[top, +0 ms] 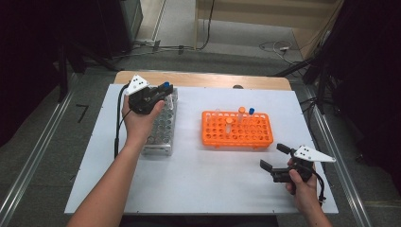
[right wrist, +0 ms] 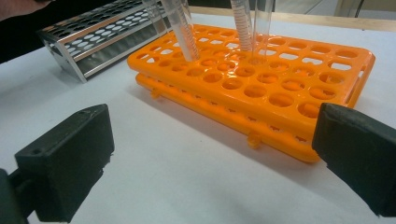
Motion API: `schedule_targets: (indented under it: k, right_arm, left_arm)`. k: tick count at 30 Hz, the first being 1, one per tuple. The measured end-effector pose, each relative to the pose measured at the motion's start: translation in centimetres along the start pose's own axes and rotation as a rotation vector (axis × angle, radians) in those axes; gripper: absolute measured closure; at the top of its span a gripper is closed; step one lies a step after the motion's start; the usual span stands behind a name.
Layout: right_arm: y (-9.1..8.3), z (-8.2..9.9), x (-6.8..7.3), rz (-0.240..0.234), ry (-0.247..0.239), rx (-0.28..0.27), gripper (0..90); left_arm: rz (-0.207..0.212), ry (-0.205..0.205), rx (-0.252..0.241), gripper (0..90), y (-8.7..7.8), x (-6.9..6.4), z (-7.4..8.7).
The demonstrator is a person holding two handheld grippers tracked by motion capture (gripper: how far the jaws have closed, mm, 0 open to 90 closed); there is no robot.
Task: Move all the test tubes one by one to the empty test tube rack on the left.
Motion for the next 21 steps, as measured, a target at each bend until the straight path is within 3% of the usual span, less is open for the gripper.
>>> schedule_targets:
  k: [8, 16, 21]
  right_arm:
    - [0.1, 0.1, -0.1, 0.000, 0.003, 0.005, 0.0]
    - [0.3, 0.2, -0.1, -0.002, 0.001, 0.011, 0.0]
    - [0.4, 0.2, -0.2, -0.002, 0.001, 0.013, 0.0]
  left_arm:
    - [-0.039, -0.013, -0.003, 77.0, 2.3, 1.9, -0.9]
    - [-0.082, -0.057, -0.018, 77.0, 4.5, 4.0, -0.6]
    - [-0.101, -0.058, -0.023, 77.0, 5.7, 4.7, -0.6]
Point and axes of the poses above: each handheld gripper's, and its own axes: y roughly forward along the jaws, z roughly out of its underside, x roughly to its left, the point moved 4 cm from there along y, roughly forward along the jaws, and after that the axes turned 2 degrees about y, right-handed, at the moved point
